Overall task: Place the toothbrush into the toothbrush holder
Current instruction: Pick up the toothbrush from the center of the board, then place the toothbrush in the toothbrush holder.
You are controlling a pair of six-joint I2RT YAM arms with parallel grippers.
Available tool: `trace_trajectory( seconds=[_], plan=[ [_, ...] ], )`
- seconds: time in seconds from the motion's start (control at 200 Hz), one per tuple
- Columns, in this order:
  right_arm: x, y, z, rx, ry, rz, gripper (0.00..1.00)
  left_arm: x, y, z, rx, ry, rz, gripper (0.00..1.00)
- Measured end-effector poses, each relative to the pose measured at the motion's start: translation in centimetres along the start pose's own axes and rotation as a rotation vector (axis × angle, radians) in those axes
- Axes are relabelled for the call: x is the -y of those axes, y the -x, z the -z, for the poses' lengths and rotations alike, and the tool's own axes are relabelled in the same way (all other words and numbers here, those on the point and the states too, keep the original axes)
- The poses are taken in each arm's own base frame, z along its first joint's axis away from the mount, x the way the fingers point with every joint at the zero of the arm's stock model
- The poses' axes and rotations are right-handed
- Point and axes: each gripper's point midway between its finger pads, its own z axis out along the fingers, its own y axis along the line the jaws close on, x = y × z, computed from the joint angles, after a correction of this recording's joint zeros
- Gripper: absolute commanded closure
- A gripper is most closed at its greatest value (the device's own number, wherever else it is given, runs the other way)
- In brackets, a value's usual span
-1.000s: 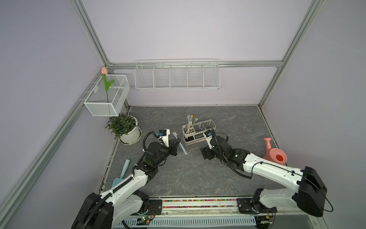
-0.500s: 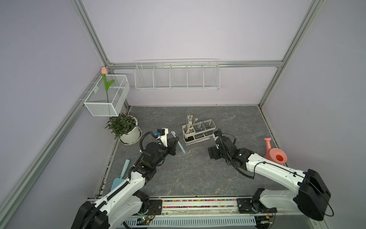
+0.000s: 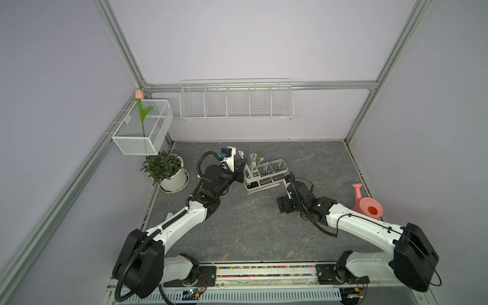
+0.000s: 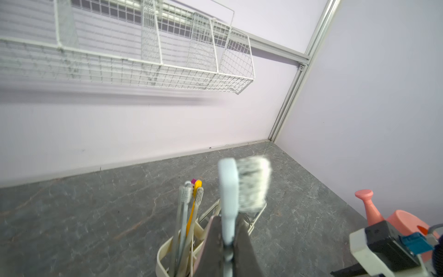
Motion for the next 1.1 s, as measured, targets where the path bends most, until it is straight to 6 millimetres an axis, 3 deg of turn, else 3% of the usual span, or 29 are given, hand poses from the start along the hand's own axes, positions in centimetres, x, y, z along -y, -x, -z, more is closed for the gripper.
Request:
trace_trajectory(
  seconds=[0.17,0.295,0.48,0.605,1.1],
  plan=[
    [0.7,-0.3,1.1,0.026,0.016,-0.013,0.04,3.3,1.4,-3.0,0.014,-0.071,-0.164,1.0],
    [1.5,-0.6,1.6,0.037,0.02,-0.022,0.03,4.4,0.0,-4.4,-0.009,-0.082,-0.259,1.0],
    [1.9,-0.4,1.8,0.044,0.034,-0.026,0.03,3.1,-4.3,-6.3,-0.104,-0.032,-0.371,1.0],
    [2.0,-0.2,1.7,0.048,0.047,-0.023,0.03,2.4,-6.0,-6.8,-0.14,0.003,-0.421,1.0],
    [2.5,0.1,1.4,0.049,0.071,-0.023,0.03,1.2,-6.3,-8.0,-0.112,0.071,-0.456,1.0]
  ],
)
